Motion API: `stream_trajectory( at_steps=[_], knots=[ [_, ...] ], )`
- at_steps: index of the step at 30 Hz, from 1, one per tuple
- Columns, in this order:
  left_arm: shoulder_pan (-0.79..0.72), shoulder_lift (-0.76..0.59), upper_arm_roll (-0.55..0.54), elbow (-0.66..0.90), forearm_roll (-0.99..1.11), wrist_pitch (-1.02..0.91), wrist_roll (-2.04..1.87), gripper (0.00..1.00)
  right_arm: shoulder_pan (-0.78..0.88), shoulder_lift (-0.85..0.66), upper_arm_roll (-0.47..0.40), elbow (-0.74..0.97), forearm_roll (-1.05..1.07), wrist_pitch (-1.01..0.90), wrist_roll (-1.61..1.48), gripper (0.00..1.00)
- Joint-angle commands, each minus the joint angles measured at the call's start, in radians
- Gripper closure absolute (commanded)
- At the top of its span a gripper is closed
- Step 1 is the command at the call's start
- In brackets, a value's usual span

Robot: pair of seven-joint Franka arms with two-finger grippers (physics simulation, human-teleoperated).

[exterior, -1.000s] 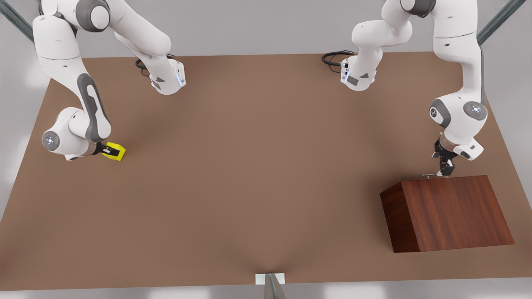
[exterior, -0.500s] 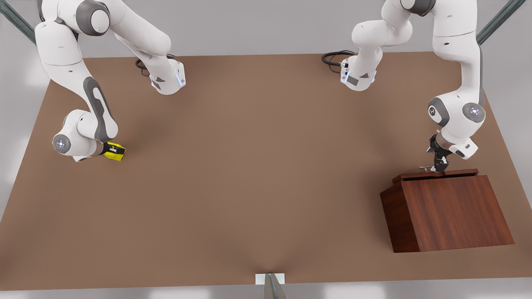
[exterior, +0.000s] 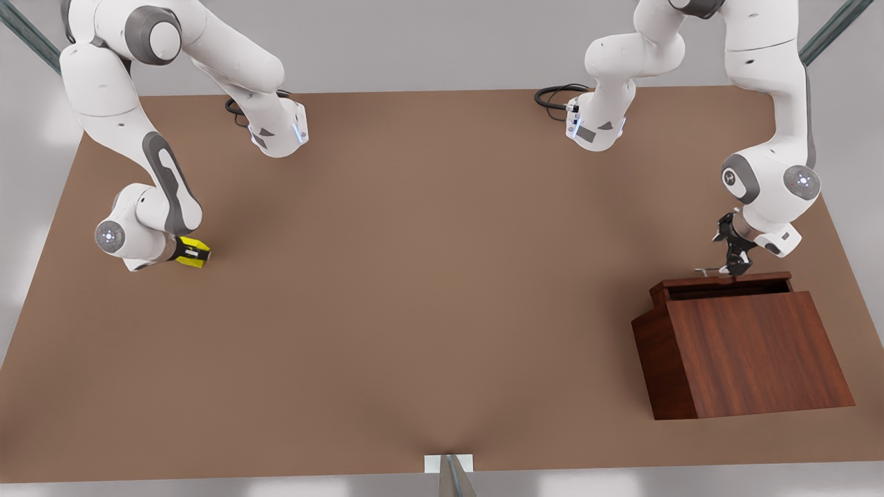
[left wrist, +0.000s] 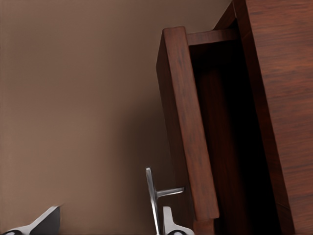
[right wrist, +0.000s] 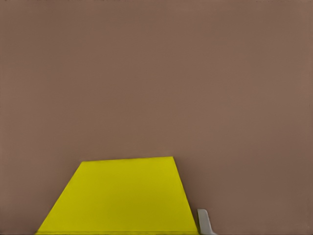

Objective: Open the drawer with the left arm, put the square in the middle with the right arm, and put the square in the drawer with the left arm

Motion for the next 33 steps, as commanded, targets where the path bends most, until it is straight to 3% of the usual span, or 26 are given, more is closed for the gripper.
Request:
stream_trajectory(
  at_steps=[1,13,18,24,31,33],
  knots=[
    [0.0,-0.002,0.0,0.0,0.0,-0.007,0.0,0.0,0.0,0.0,0.0,0.002,-0.006,-0.001,0.004,0.48],
    [0.0,-0.043,0.0,0.0,0.002,-0.148,0.0,0.0,0.005,-0.049,0.009,0.026,-0.006,-0.081,-0.057,0.46],
    [0.0,-0.06,0.0,0.0,0.002,-0.183,0.0,0.0,0.008,-0.095,0.077,0.087,0.006,-0.211,-0.01,0.46],
    [0.006,-0.056,0.0,-0.008,0.003,-0.203,0.002,0.0,0.006,-0.134,0.262,0.206,0.06,-0.412,0.188,0.47],
    [0.006,-0.085,0.0,-0.008,0.002,-0.266,0.003,0.0,0.009,-0.121,0.581,0.239,0.06,-0.378,0.479,0.47],
    [0.006,-0.083,0.0,-0.008,0.003,-0.266,0.002,0.0,0.09,-0.101,0.6,0.278,0.06,-0.378,0.602,0.47]
  ],
)
